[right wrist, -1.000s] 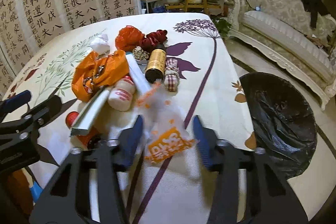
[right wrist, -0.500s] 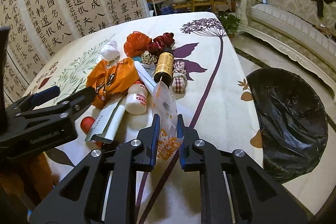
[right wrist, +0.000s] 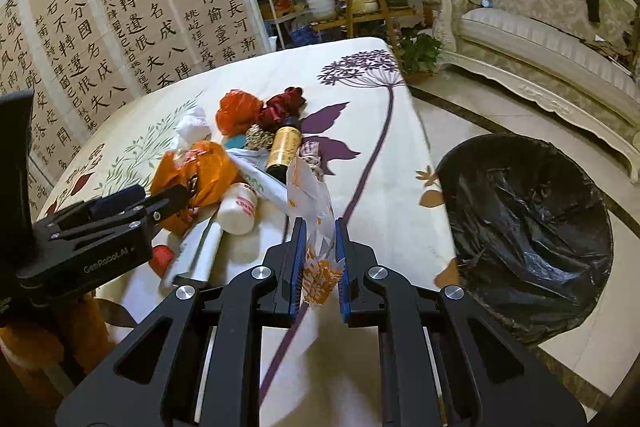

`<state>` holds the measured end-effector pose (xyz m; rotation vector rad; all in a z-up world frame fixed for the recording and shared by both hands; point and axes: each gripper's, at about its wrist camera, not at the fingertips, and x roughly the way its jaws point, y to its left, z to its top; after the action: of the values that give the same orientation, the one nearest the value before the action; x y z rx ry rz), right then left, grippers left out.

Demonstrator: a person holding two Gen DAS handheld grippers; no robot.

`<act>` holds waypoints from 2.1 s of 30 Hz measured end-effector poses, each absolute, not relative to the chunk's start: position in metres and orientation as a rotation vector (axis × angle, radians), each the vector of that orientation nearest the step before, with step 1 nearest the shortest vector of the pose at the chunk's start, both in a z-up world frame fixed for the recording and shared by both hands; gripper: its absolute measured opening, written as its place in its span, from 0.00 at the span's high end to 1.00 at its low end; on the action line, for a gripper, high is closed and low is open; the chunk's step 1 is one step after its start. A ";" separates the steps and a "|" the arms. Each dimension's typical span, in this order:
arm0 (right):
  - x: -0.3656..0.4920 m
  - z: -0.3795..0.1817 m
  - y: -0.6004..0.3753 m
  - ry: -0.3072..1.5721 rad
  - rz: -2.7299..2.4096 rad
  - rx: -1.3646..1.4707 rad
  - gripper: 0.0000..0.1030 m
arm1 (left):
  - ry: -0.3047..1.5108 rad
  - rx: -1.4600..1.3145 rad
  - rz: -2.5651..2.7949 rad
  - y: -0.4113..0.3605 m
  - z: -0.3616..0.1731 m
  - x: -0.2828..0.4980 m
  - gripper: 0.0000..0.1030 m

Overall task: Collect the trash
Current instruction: 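Grasp the orange plastic bag with the left gripper, then carry the orange bag with the left gripper while the right gripper carries the wrapper into the black bin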

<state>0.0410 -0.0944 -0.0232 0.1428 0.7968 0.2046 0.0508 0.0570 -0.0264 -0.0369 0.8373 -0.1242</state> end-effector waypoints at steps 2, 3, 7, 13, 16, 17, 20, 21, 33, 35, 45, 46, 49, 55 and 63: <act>0.041 -0.023 -0.098 0.797 0.199 0.149 0.86 | 0.838 -0.022 -0.133 0.054 -0.028 0.051 0.37; 0.041 -0.023 -0.099 0.797 0.198 0.152 0.86 | 0.842 -0.021 -0.142 0.053 -0.029 0.052 0.37; 0.041 -0.024 -0.102 0.798 0.193 0.157 0.86 | 0.868 -0.003 -0.164 0.048 -0.036 0.055 0.55; 0.041 -0.025 -0.102 0.797 0.190 0.163 0.86 | 0.844 -0.006 -0.157 0.050 -0.034 0.050 0.58; 0.040 -0.024 -0.104 0.793 0.191 0.167 0.86 | 0.828 -0.008 -0.149 0.052 -0.031 0.046 0.58; 0.040 -0.024 -0.104 0.792 0.190 0.167 0.86 | 0.822 -0.009 -0.144 0.053 -0.030 0.045 0.58; 0.040 -0.022 -0.106 0.785 0.187 0.171 0.86 | 0.801 -0.020 -0.131 0.055 -0.023 0.040 0.58; 0.039 -0.021 -0.108 0.781 0.185 0.173 0.86 | 0.791 -0.026 -0.130 0.056 -0.019 0.037 0.58; 0.039 -0.014 -0.166 0.721 0.023 0.216 0.86 | 0.707 -0.036 -0.202 0.014 0.010 0.029 0.58; 0.039 -0.015 -0.179 0.713 -0.016 0.220 0.86 | 0.712 -0.033 -0.225 0.001 0.010 0.032 0.58; 0.049 -0.039 -0.238 0.727 -0.168 0.239 0.86 | 0.723 0.042 -0.337 -0.086 -0.001 0.051 0.58; 0.050 -0.041 -0.241 0.728 -0.174 0.240 0.86 | 0.728 0.055 -0.345 -0.096 -0.004 0.054 0.58; 0.054 -0.047 -0.252 0.732 -0.185 0.253 0.86 | 0.737 0.083 -0.357 -0.115 -0.010 0.060 0.58; 0.061 -0.060 -0.267 0.755 -0.188 0.269 0.86 | 0.780 0.136 -0.358 -0.144 -0.025 0.073 0.58; 0.071 -0.073 -0.277 0.771 -0.194 0.286 0.85 | 0.814 0.186 -0.346 -0.165 -0.038 0.087 0.58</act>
<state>0.0710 -0.2771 -0.0726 0.2861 0.7712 -0.1943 0.0870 -0.1652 -0.0376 0.1858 0.8135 -0.3459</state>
